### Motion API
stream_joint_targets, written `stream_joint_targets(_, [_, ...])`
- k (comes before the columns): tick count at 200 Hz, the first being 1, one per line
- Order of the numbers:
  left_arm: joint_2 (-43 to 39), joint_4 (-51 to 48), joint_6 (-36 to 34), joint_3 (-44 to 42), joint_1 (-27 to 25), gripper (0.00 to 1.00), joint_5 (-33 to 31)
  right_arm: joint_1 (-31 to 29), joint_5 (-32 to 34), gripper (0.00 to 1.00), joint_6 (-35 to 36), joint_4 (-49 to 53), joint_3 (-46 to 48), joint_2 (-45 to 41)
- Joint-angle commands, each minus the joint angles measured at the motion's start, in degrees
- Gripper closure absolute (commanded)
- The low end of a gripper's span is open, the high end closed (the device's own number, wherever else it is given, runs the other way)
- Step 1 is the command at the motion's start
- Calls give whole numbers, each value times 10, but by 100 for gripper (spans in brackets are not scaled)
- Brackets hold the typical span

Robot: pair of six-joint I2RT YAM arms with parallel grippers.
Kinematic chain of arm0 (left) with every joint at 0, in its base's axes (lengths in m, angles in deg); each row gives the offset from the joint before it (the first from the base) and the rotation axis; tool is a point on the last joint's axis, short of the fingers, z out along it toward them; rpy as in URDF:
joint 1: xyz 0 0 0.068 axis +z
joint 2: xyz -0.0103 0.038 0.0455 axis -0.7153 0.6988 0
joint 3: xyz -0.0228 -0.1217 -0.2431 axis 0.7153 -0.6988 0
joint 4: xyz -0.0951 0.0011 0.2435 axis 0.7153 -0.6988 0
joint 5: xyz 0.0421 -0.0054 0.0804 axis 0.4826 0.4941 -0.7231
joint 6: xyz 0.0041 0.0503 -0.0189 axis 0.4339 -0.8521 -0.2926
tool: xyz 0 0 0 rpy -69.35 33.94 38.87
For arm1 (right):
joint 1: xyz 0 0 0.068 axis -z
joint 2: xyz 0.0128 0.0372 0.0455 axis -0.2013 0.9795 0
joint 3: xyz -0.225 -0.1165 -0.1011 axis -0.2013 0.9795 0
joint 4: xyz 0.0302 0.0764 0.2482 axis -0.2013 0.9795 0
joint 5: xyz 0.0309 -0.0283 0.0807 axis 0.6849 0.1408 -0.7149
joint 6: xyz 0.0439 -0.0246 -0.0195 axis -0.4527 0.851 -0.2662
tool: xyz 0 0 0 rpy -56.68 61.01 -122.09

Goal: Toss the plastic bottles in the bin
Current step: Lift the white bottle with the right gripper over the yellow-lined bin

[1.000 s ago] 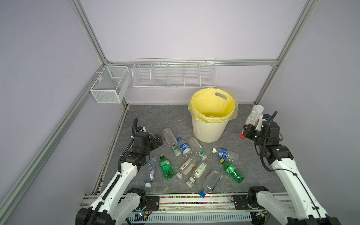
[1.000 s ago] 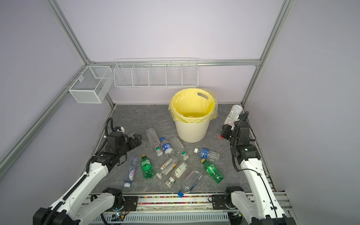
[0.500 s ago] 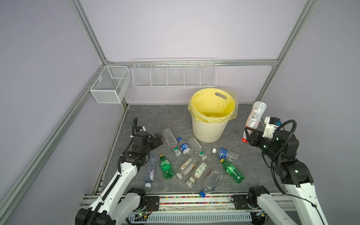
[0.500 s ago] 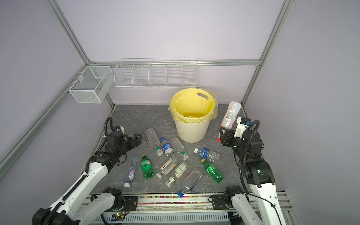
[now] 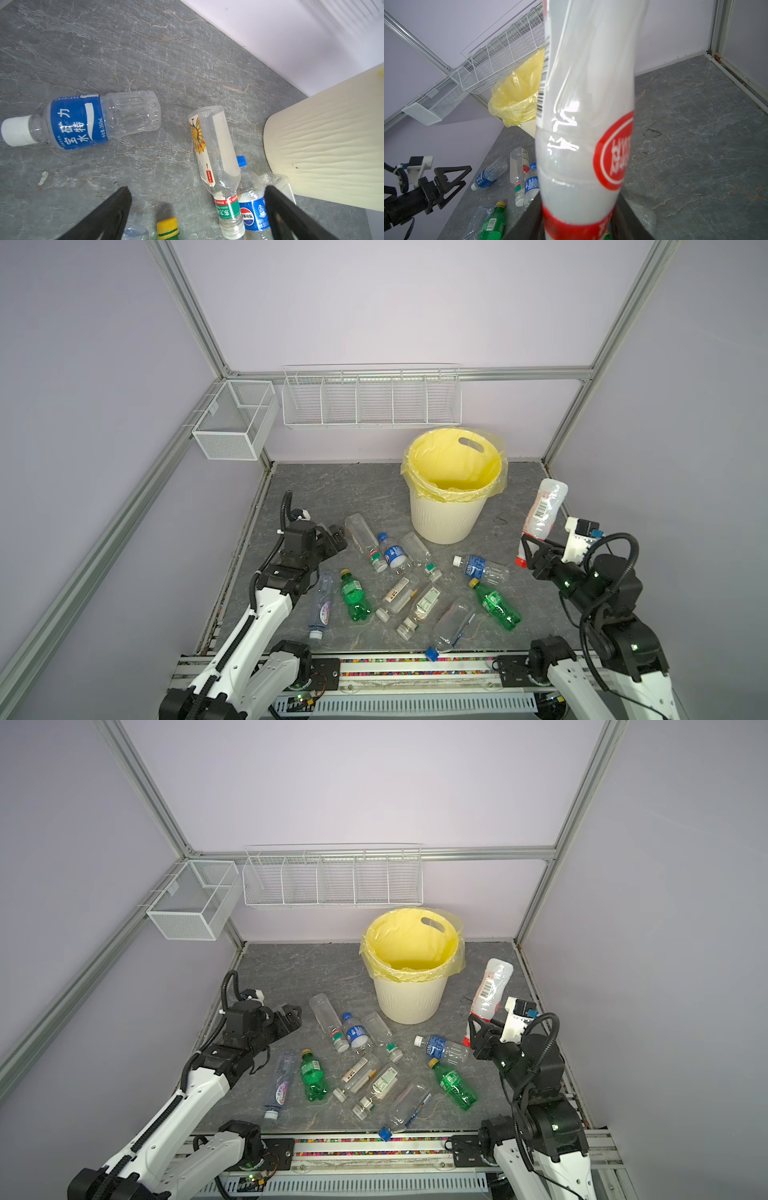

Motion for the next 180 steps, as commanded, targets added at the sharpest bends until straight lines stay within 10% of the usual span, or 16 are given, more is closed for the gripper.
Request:
stream_joint_targets(1, [-12,-16,9,-9,-2,0,-10,-4,-7,54,8,-23,11,-17])
stream_joint_targets(70, [-11,-8,12,-13,-2,0,-10,-7,-42,57,-23,-85,-38,58])
stream_joint_targets(145, [-4,-1,14,-10,-2,0,-11,-119,26,55,-6,-162,-300,409])
stream_joint_targets(157, [-1,1,14,-8,-2,0,-11,-124,37,48,-7,-142,-359,478])
stream_joint_targets(180, [6,-4,15,2,-2,0,-10,-125,65,5,4,-43,-486,578])
